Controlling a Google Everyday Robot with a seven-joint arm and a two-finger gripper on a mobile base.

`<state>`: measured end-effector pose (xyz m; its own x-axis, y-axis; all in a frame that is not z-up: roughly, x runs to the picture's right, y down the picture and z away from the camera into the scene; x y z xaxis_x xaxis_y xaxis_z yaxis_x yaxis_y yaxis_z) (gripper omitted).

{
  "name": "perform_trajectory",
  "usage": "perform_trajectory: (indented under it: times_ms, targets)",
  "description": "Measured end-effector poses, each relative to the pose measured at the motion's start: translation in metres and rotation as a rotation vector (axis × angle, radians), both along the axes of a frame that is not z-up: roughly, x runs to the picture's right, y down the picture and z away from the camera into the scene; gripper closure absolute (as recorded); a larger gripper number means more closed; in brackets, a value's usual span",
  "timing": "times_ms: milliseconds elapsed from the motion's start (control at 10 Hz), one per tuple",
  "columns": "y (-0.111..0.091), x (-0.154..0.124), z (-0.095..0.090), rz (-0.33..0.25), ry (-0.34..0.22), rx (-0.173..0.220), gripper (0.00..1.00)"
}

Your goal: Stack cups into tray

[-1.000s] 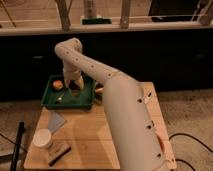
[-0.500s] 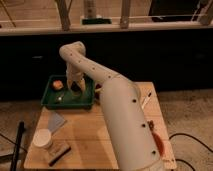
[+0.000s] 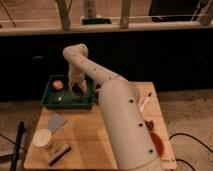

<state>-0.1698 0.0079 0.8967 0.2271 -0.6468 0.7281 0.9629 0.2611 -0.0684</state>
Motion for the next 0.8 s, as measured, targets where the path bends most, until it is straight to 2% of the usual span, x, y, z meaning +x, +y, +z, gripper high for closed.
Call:
perform_trajectory:
  times_ms: [100,300,800]
  targets:
    - [0.0008,0.0008,-0.0006,0.002,0.001,-0.002,0.30]
    - [0.0014,0.0029,-0.0011,0.009,0.003,-0.001,0.20]
    - [-0.0021,0.0028,-0.0047,0.010,0.005,0.009,0.20]
